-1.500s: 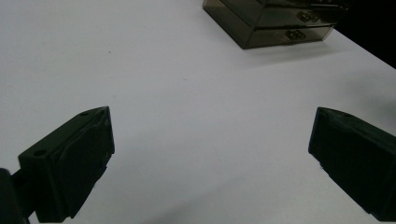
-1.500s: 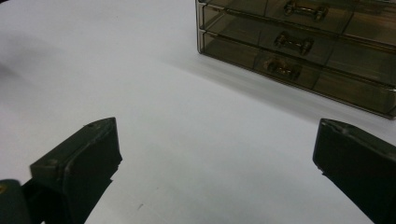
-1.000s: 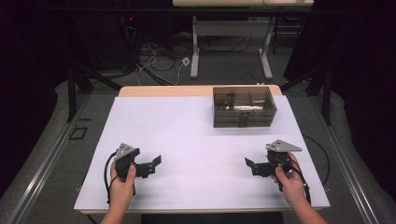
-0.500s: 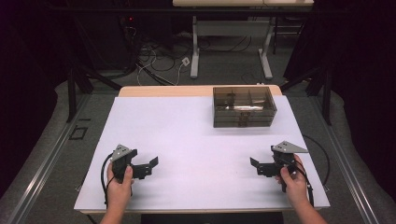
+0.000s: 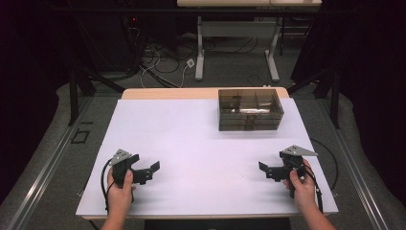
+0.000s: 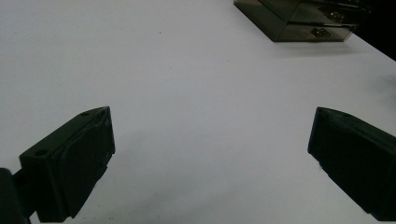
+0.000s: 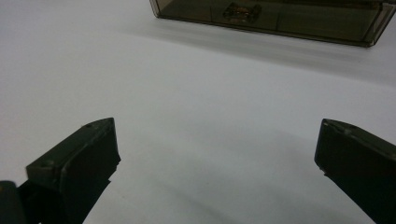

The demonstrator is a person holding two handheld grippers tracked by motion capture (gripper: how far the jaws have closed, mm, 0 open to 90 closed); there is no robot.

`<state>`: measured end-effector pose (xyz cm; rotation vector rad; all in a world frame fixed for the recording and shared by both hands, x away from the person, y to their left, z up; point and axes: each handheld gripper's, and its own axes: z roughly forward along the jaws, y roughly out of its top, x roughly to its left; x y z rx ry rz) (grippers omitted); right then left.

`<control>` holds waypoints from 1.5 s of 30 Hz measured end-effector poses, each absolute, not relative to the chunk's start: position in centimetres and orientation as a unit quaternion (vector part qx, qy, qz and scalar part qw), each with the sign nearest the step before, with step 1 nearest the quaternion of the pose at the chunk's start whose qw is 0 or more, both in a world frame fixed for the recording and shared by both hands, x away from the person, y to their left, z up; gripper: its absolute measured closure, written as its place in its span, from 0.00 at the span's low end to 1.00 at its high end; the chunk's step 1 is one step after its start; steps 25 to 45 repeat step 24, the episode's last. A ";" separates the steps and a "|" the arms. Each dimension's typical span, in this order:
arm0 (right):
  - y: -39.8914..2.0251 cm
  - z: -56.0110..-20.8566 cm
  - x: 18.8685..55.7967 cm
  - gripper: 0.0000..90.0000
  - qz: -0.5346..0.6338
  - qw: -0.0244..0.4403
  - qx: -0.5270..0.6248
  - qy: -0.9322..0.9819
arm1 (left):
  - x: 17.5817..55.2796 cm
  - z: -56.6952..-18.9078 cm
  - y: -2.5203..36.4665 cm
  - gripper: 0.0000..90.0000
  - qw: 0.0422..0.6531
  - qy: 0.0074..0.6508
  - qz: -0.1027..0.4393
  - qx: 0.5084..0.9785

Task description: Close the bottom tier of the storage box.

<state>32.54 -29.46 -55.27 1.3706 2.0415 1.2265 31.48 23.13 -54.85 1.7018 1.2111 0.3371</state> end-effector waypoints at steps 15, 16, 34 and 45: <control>-30.0 -55.7 32.9 0.00 0.433 0.194 0.498 0.726 | 31.6 -55.1 23.3 0.01 0.489 0.503 0.136 0.699; -30.0 -55.8 32.9 0.00 0.432 0.193 0.498 0.726 | 31.6 -55.1 23.2 0.01 0.489 0.503 0.136 0.699; -30.3 -55.9 33.2 0.00 0.425 0.195 0.511 0.722 | 31.6 -55.2 23.3 0.01 0.487 0.506 0.135 0.698; -30.3 -55.9 33.2 0.00 0.425 0.195 0.511 0.722 | 31.6 -55.2 23.3 0.01 0.487 0.506 0.135 0.698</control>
